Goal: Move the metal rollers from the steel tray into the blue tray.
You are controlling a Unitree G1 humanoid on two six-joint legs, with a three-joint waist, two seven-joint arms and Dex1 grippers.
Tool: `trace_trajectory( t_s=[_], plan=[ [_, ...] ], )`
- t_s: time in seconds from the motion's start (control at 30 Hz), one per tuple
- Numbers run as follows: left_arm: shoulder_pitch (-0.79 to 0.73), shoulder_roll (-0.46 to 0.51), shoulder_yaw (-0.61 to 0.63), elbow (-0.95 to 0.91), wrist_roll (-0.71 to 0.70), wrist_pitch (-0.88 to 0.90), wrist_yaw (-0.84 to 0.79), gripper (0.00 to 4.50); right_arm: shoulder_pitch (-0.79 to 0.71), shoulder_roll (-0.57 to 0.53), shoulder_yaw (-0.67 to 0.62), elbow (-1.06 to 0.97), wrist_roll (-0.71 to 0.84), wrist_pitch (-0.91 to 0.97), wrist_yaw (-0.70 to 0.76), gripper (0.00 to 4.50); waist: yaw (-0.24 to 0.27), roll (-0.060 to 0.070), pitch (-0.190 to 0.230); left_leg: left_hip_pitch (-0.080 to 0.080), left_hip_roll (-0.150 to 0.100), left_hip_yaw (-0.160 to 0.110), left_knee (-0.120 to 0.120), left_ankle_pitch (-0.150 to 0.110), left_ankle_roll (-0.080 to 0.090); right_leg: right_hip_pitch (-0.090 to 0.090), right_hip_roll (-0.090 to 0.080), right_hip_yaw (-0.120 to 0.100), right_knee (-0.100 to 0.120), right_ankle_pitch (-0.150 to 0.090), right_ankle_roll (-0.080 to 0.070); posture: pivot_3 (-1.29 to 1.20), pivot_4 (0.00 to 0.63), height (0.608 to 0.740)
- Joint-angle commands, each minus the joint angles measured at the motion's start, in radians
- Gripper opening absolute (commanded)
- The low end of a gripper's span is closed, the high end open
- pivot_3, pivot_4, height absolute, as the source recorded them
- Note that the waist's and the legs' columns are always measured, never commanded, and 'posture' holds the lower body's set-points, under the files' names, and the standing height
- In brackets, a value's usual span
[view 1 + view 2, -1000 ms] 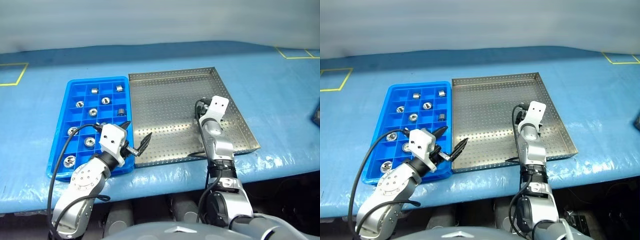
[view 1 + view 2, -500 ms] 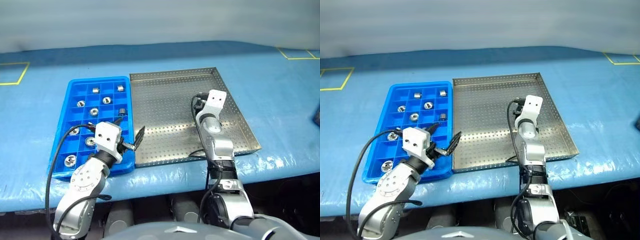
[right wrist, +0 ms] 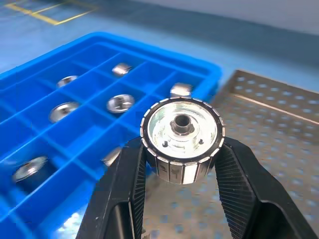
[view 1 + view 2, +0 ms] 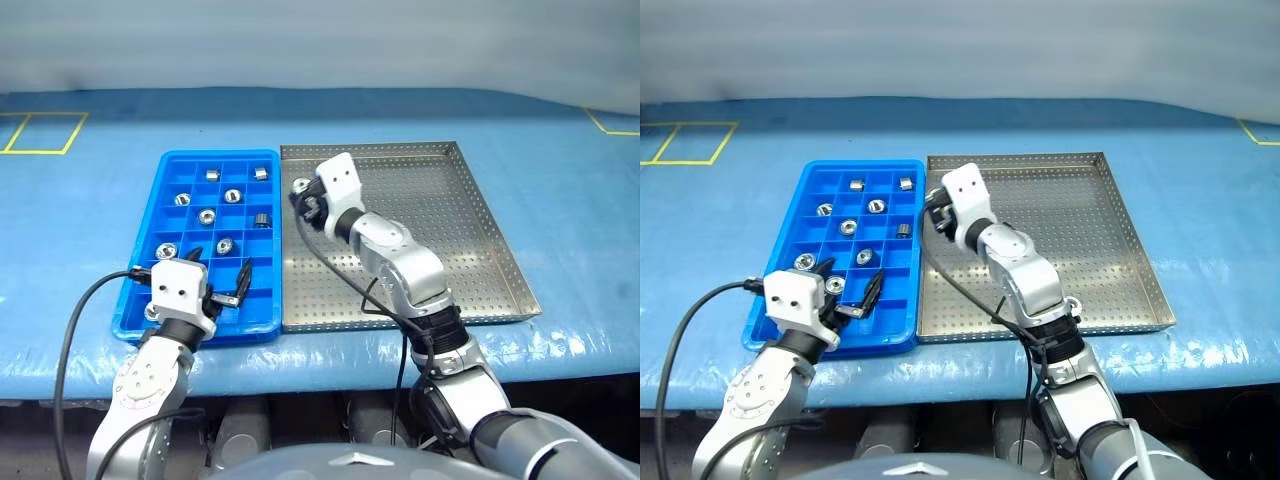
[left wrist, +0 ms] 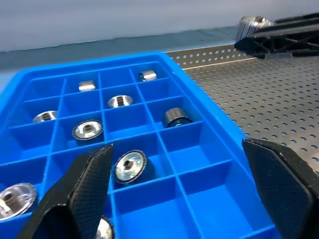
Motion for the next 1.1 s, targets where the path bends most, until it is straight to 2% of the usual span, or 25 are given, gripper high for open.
trace_trajectory(
  t_s=[0.03, 0.3, 0.57, 0.63, 0.67, 0.77, 0.87, 0.97, 1.1],
  plan=[
    [0.065, -0.001, 0.023, -0.084, -0.002, -0.032, -0.003, 4.50, -0.033, 0.002, 0.057, -0.055, 0.015, 0.030, 0.067, 1.65, 0.010, 0.000, 0.000, 0.000, 0.000, 0.000, 0.000, 0.000, 0.000, 0.000, 0.000, 0.000, 0.000, 0.000, 0.000, 0.26, 0.150, 0.740],
    [0.262, 0.028, 0.022, -0.156, -0.010, -0.065, -0.053, 4.50, 0.026, -0.043, 0.188, -0.115, 0.037, 0.107, 0.193, 1.65, 0.044, 0.000, 0.000, 0.000, 0.000, 0.000, 0.000, 0.000, 0.000, -0.001, 0.000, -0.001, -0.001, -0.002, -0.002, 0.30, 0.150, 0.740],
    [0.260, 0.031, -0.003, -0.159, -0.021, -0.058, -0.078, 4.50, 0.048, -0.073, 0.194, -0.096, 0.029, 0.188, 0.190, 1.65, 0.059, 0.000, 0.001, 0.000, 0.000, 0.002, 0.000, 0.000, 0.000, -0.002, -0.001, -0.001, -0.001, -0.002, -0.002, 0.29, 0.150, 0.740],
    [0.249, 0.032, -0.010, -0.157, -0.023, -0.052, -0.082, 4.50, 0.050, -0.075, 0.189, -0.096, 0.026, 0.209, 0.178, 2.46, 0.059, 0.000, 0.001, 0.000, 0.000, 0.002, -0.001, 0.000, 0.000, -0.002, -0.001, -0.001, -0.001, -0.002, -0.002, 0.28, 0.150, 0.740],
    [0.245, 0.033, -0.013, -0.155, -0.026, -0.050, -0.085, 4.50, 0.052, -0.076, 0.185, -0.099, 0.026, 0.219, 0.174, 2.65, 0.060, 0.000, 0.001, 0.000, 0.000, 0.002, -0.001, 0.000, 0.000, -0.002, -0.001, -0.001, -0.001, -0.002, -0.002, 0.27, 0.150, 0.740],
    [0.225, 0.043, -0.020, -0.144, -0.031, -0.032, -0.093, 4.50, 0.066, -0.071, 0.153, -0.119, 0.037, 0.244, 0.157, 3.74, 0.062, 0.000, 0.001, 0.000, 0.000, 0.002, 0.000, 0.000, 0.000, -0.002, -0.001, -0.001, -0.001, -0.002, -0.002, 0.24, 0.150, 0.740],
    [0.194, 0.056, -0.024, -0.127, -0.046, -0.021, -0.110, 4.50, 0.077, -0.070, 0.091, -0.161, 0.051, 0.266, 0.126, 4.48, 0.064, 0.000, 0.001, 0.000, 0.000, 0.001, 0.001, 0.000, 0.000, -0.001, -0.001, -0.001, -0.001, -0.002, -0.002, 0.18, 0.150, 0.740],
    [0.138, 0.073, -0.027, -0.098, -0.063, -0.004, -0.133, 4.50, 0.077, -0.068, -0.041, -0.234, 0.074, 0.283, 0.077, 4.48, 0.057, 0.000, 0.001, 0.000, 0.000, 0.002, 0.002, 0.000, 0.000, -0.001, -0.002, 0.000, -0.002, -0.002, -0.002, 0.11, 0.150, 0.740],
    [0.053, 0.103, -0.053, -0.045, -0.084, 0.013, -0.182, 4.50, 0.078, -0.158, -0.164, -0.336, 0.057, 0.347, 0.026, 4.48, 0.035, 0.001, 0.001, -0.002, 0.000, 0.003, 0.002, 0.000, 0.000, -0.002, -0.001, 0.000, -0.002, -0.002, -0.002, 0.01, 0.150, 0.740]
  ],
)
